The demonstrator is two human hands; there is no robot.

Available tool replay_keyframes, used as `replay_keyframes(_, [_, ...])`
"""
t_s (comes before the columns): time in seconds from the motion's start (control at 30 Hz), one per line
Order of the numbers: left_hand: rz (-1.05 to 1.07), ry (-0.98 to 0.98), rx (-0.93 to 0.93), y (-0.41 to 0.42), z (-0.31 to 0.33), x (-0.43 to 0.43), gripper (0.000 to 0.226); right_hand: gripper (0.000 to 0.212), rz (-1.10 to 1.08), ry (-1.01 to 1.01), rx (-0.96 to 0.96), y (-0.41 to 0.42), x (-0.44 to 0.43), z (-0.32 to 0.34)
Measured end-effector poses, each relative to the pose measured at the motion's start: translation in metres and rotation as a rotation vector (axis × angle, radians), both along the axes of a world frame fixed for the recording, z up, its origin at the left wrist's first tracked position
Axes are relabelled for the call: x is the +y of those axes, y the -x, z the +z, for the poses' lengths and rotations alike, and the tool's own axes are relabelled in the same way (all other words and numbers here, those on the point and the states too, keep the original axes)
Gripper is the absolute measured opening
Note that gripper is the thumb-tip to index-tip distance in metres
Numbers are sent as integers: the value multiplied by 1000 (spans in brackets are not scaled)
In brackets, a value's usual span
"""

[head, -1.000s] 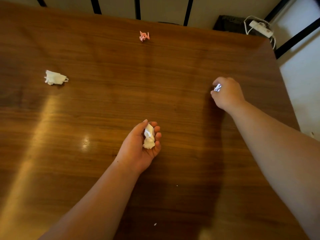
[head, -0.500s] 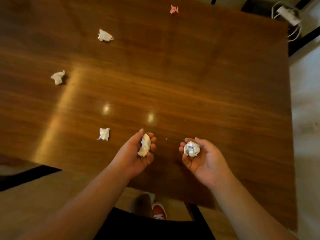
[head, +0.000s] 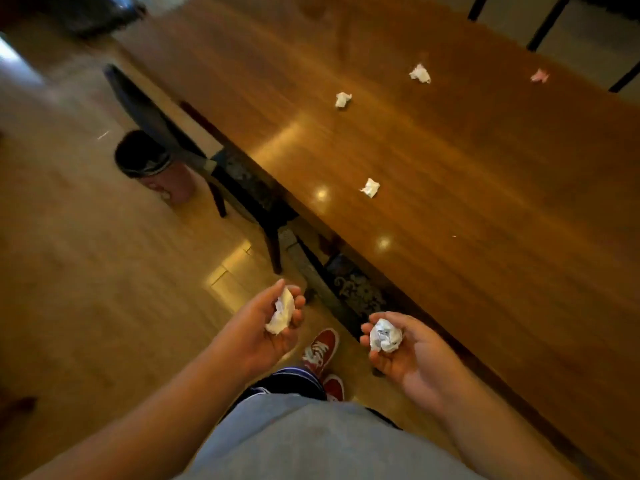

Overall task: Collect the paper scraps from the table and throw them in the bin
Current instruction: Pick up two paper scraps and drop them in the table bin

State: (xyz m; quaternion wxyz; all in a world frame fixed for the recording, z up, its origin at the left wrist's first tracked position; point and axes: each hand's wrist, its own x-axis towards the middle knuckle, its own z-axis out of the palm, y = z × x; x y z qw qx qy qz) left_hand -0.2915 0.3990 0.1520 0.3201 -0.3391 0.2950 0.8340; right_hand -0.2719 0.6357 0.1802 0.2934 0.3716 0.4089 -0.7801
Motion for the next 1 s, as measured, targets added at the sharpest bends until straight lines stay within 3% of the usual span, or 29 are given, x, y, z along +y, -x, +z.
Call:
replay_keyframes(0.27, [482,34,-55,-104,0,-132,22,22,560,-32,108,11,-168,5])
replay_keyframes(0.5, [853,52,-150,-181,2,-259,21,14,879,36,132,21,-361,-2])
replay_keyframes(0.73, [963,78,-210,-212,-6,-407,23,18,974,17,144,17,-522,-16])
replay_keyframes(1.0, [969,88,-139,-187,-10,-521,21,18,889,-68,103,55,-595,-24])
